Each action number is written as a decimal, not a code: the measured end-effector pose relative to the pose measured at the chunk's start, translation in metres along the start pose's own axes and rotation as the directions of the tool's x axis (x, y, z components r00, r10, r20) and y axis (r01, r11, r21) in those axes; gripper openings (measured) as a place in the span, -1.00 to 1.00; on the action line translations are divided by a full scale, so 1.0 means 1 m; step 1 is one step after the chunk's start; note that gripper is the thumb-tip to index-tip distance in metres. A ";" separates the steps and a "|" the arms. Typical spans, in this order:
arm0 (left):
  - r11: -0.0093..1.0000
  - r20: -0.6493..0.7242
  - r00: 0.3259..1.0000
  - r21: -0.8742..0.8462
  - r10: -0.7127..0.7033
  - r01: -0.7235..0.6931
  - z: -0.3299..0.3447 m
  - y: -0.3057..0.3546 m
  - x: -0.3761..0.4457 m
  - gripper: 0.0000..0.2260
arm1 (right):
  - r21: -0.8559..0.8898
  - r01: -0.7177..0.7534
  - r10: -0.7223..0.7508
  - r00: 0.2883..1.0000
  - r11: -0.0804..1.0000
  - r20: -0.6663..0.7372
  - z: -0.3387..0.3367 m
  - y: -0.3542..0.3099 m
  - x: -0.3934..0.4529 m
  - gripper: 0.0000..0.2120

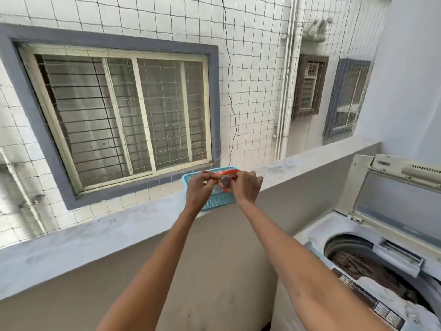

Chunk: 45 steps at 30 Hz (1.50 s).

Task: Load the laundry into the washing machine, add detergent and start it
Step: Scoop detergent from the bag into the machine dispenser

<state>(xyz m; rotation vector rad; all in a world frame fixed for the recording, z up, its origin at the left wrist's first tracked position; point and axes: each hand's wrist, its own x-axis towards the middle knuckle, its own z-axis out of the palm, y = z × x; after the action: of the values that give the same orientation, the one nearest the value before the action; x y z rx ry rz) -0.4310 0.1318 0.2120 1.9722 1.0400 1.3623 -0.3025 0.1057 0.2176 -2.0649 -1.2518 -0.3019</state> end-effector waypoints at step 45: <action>0.999 -0.010 0.999 0.007 0.044 -0.044 0.072 0.082 -0.055 -0.63 | 0.779 -0.609 0.601 0.683 0.153 0.416 -0.128 0.068 -0.042 -0.92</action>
<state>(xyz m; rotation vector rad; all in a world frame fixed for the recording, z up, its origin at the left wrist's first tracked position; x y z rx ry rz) -0.3502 0.0404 0.2193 2.0058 1.0125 1.3952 -0.2476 -0.0283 0.2596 -1.3684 -0.2445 0.6660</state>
